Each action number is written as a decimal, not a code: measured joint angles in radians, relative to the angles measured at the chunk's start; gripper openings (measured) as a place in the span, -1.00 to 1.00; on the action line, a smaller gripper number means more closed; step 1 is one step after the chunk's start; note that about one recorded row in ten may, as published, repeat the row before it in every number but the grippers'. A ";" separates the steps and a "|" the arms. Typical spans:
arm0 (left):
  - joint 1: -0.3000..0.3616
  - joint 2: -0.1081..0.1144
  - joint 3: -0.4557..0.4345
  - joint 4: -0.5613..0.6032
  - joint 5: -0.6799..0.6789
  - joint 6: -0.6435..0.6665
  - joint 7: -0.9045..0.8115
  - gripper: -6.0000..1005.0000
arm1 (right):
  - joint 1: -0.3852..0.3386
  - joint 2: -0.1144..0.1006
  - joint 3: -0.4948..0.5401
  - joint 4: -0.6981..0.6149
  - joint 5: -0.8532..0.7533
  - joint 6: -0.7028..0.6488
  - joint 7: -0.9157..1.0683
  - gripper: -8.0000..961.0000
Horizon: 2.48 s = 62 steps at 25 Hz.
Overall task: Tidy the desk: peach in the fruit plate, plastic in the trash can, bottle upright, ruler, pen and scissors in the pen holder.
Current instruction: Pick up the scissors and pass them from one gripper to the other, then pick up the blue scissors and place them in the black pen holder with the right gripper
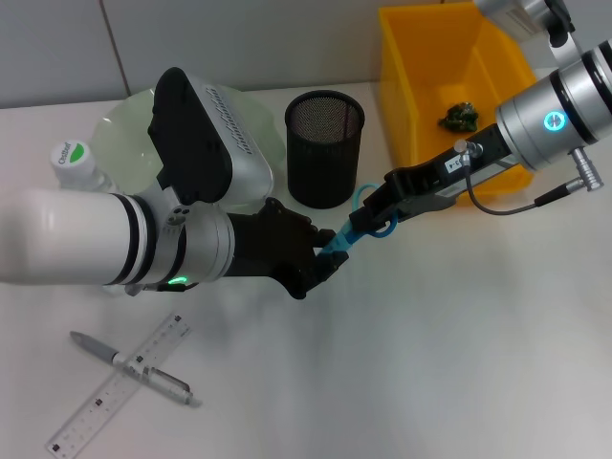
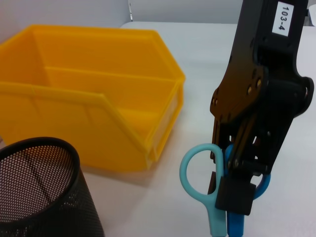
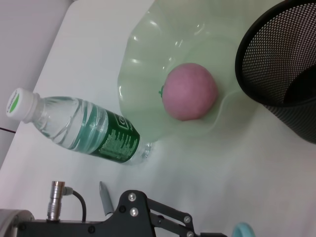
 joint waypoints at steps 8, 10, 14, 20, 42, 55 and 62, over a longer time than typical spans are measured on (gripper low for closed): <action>0.000 0.000 0.005 0.001 -0.003 0.000 0.002 -0.30 | -0.013 0.002 0.001 -0.002 0.008 0.000 -0.028 -0.75; 0.000 0.000 0.005 0.001 -0.003 0.000 0.002 -0.30 | -0.014 0.002 0.002 -0.002 0.008 0.000 -0.029 -0.77; -0.001 0.000 0.005 0.000 -0.003 0.003 0.001 -0.30 | -0.014 0.002 0.004 -0.002 0.008 -0.001 -0.031 -0.81; -0.010 0.001 -0.001 -0.014 -0.005 0.008 -0.016 -0.29 | -0.014 0.002 0.008 -0.004 0.008 -0.002 -0.031 -0.84; 0.001 0.004 -0.024 -0.015 -0.031 0.009 -0.016 0.45 | -0.014 -0.004 0.011 -0.005 0.008 -0.004 -0.030 -0.84; 0.056 0.007 -0.105 -0.018 -0.120 0.070 0.084 0.61 | -0.017 -0.044 0.036 -0.027 0.008 -0.032 -0.034 -0.84; 0.077 0.006 -0.148 -0.050 -0.140 0.092 0.132 0.61 | -0.008 -0.084 0.095 -0.071 0.010 -0.108 -0.034 -0.84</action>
